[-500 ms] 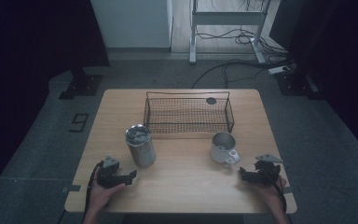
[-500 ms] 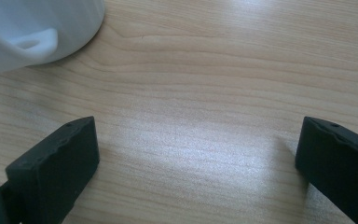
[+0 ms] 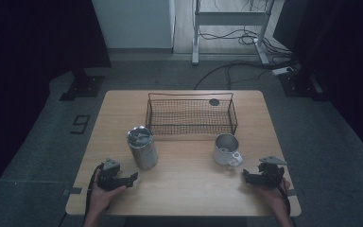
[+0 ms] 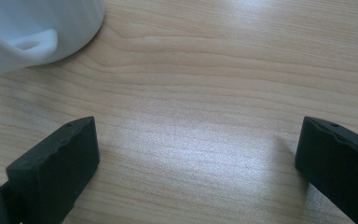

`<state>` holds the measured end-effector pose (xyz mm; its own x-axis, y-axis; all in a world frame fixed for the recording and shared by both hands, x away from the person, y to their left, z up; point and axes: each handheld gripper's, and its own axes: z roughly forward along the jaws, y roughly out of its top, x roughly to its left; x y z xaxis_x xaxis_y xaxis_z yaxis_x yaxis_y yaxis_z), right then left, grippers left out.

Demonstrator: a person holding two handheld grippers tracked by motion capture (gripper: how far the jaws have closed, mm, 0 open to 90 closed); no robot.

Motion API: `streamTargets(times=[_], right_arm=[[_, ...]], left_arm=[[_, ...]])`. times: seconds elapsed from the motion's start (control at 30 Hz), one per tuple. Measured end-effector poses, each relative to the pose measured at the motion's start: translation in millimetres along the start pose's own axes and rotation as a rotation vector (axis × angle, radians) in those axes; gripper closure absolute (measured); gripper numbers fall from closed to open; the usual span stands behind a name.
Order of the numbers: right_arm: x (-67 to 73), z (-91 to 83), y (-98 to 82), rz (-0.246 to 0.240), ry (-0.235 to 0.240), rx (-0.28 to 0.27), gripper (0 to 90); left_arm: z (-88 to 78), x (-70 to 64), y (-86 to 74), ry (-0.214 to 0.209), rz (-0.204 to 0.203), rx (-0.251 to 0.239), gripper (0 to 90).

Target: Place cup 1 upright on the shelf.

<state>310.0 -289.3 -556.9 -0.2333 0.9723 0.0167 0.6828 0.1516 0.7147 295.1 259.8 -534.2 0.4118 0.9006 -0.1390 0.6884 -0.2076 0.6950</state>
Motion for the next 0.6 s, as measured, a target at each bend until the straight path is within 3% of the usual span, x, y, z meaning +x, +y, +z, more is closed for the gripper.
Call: streamTargets(times=[0.6], right_arm=[[-0.6,-0.3,-0.2,0.012,-0.012,-0.005,0.7]], left_arm=[[-9.0,1.0,2.0,0.0,-0.005,-0.029,13.9]])
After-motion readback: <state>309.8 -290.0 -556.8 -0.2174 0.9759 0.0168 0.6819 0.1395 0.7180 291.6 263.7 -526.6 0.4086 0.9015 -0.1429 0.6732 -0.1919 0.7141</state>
